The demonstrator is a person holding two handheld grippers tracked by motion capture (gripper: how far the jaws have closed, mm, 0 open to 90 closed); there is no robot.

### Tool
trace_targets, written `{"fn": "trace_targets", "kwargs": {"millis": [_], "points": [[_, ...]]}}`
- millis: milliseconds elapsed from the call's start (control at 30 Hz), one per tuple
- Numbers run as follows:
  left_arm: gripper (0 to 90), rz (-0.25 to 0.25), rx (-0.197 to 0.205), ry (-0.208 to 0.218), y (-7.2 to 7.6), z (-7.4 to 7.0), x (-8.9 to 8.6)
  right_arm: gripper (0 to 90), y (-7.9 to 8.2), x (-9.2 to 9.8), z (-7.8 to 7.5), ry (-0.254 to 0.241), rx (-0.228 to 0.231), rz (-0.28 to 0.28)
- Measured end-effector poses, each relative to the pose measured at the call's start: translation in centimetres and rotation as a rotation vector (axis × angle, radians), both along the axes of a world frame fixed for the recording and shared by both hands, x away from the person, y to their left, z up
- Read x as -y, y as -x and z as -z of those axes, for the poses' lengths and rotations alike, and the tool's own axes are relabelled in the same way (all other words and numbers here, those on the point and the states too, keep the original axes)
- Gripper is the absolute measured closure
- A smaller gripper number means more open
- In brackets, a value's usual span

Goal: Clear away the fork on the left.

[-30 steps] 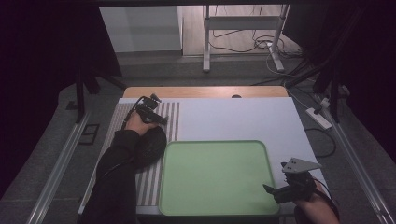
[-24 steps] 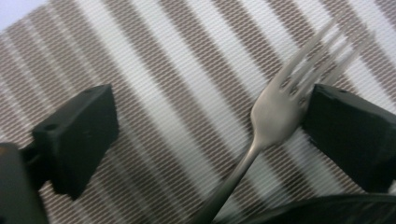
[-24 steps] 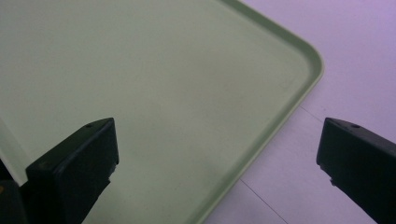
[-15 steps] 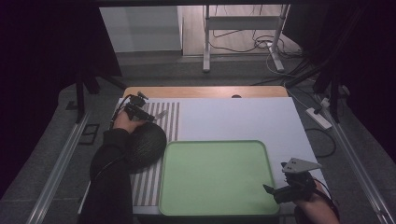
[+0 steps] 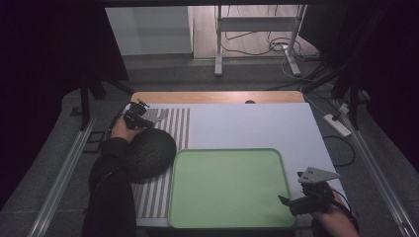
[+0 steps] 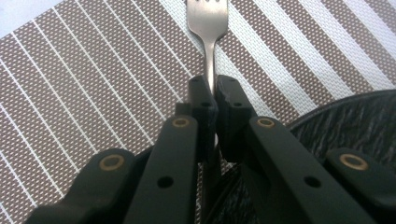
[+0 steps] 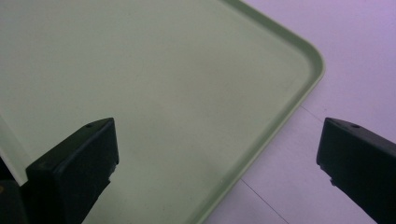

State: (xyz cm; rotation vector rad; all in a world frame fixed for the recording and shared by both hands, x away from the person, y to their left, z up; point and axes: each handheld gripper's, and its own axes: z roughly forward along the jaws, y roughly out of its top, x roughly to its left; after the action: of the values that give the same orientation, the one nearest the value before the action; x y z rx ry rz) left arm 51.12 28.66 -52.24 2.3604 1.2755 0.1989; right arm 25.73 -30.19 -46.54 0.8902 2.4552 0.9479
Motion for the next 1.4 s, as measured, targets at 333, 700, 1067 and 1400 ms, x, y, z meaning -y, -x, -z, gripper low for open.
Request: {"fn": "trace_targets", "kwargs": {"millis": [333,700,1067,1400], "points": [[85.5,-0.051,-0.009,-0.045,1.1,-1.2,-3.2,0.0,0.0,0.0,0.0,-0.005,0.002,-0.002],[85.5,-0.083,-0.022,-0.051,3.2,-3.3,-5.6,0.0,0.0,0.0,0.0,0.000,0.003,-0.002],[85.4,-0.070,-0.051,0.005,5.6,-4.4,-4.4,0.0,0.0,-0.1,0.0,0.000,0.005,-0.002],[85.3,-0.054,-0.050,0.005,7.7,-4.7,-1.5,0.0,0.1,-0.1,0.0,-0.002,0.006,-0.003]]}}
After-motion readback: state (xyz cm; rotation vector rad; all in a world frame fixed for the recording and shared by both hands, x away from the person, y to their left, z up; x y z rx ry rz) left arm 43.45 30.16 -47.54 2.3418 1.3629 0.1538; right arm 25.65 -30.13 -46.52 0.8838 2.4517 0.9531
